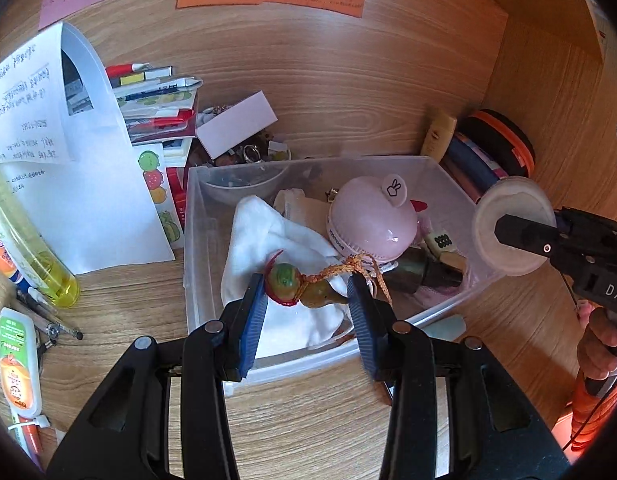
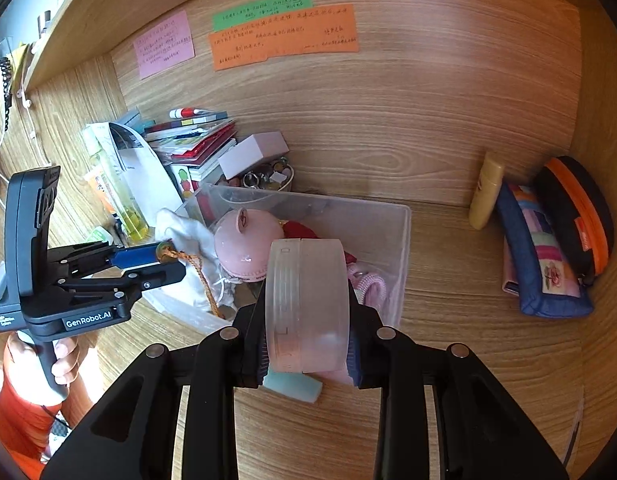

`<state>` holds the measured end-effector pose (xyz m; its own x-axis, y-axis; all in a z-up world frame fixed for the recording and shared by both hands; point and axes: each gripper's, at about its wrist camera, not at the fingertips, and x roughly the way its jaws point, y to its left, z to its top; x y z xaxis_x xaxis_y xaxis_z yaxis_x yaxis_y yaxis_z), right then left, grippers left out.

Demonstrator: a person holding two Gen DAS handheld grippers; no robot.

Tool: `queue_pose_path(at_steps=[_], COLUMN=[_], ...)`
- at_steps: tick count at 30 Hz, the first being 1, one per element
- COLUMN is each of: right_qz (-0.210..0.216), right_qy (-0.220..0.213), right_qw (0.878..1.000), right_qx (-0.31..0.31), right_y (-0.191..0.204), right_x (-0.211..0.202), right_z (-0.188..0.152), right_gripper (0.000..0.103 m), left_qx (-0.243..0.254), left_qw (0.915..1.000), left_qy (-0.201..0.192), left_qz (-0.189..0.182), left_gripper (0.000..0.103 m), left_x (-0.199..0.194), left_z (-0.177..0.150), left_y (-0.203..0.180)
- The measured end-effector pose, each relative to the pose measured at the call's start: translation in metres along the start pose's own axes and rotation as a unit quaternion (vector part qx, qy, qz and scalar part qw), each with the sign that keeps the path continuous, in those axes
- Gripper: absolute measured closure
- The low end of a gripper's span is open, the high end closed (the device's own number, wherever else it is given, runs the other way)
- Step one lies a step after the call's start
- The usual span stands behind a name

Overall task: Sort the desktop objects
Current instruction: 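Carry the gourd ornament and tape roll into the clear box and release both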

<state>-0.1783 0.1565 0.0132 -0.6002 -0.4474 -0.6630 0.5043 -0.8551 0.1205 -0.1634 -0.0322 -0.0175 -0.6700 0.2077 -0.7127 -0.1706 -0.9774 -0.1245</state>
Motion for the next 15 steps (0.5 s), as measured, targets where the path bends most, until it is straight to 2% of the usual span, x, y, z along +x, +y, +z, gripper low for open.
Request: queue_pose_path(at_steps=[3,6,8,11,15], right_qz=[-0.004,-0.006,0.003,-0.014,-0.015], right_qy=[0.010,0.026,0.027,0.025,0.028], right_qw=[1.000,1.000,1.000,1.000,0.999], right_qx=[0.000,0.006,0.009,-0.003,-0.007], right_y=[0.001,-0.003,-0.006,-0.005,-0.005], right_x=[0.014,0.028,0.031,0.032,0.037], right_z=[0.003,0.003,0.002,0.003,0.007], right_gripper=[0.076,0.076,0.076,0.076,0.076], left_qx=[-0.002,0.009,0.010,0.008,0.008], left_qw=[0.9999,0.9998,0.9998,0.9998,0.9998], left_qy=[0.013,0.008,0.007,0.008,0.006], left_qz=[0.005,0.014,0.014,0.015,0.017], left_gripper=[0.062,0.062,0.062,0.062,0.062], left_x=[0.014,0.016,0.016,0.015,0.013], left_z=[-0.001,-0.003,-0.004,-0.005,-0.005], left_y=[0.002,-0.002,-0.002,-0.001,-0.003])
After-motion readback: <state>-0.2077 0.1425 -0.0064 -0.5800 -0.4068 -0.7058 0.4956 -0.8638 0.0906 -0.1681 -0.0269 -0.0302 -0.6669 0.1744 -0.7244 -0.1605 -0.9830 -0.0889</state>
